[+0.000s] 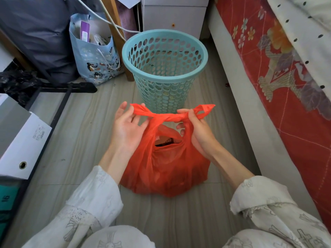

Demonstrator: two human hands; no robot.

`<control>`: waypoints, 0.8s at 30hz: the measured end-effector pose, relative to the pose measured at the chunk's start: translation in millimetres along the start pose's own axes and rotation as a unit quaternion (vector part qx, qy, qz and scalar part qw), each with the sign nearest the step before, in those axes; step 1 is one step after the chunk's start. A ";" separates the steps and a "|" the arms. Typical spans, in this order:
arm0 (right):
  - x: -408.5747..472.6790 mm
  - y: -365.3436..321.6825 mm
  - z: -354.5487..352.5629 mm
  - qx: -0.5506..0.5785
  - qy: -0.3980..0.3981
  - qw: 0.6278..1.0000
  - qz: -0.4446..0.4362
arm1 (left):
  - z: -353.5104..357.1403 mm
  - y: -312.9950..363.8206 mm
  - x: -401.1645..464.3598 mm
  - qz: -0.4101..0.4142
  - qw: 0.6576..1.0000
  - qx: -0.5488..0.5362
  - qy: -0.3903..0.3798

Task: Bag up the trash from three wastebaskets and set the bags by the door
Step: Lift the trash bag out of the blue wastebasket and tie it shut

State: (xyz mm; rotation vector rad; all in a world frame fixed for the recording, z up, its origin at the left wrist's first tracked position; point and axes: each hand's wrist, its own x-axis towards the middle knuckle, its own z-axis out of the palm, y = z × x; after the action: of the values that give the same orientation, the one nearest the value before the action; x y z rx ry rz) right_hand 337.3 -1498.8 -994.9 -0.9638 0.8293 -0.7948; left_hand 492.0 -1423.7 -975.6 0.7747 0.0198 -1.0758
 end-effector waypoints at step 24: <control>10.7 29.7 -76.2 -0.149 0.245 0.953 0.097 | -86.9 -14.7 -13.6 0.185 0.523 0.821 -0.133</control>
State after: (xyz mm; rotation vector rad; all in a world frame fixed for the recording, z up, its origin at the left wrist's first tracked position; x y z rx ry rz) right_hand 281.9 -1525.6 -1049.9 -0.9408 1.4875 -0.7607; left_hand 503.5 -1366.6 -1043.2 2.1429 -1.6021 -0.4747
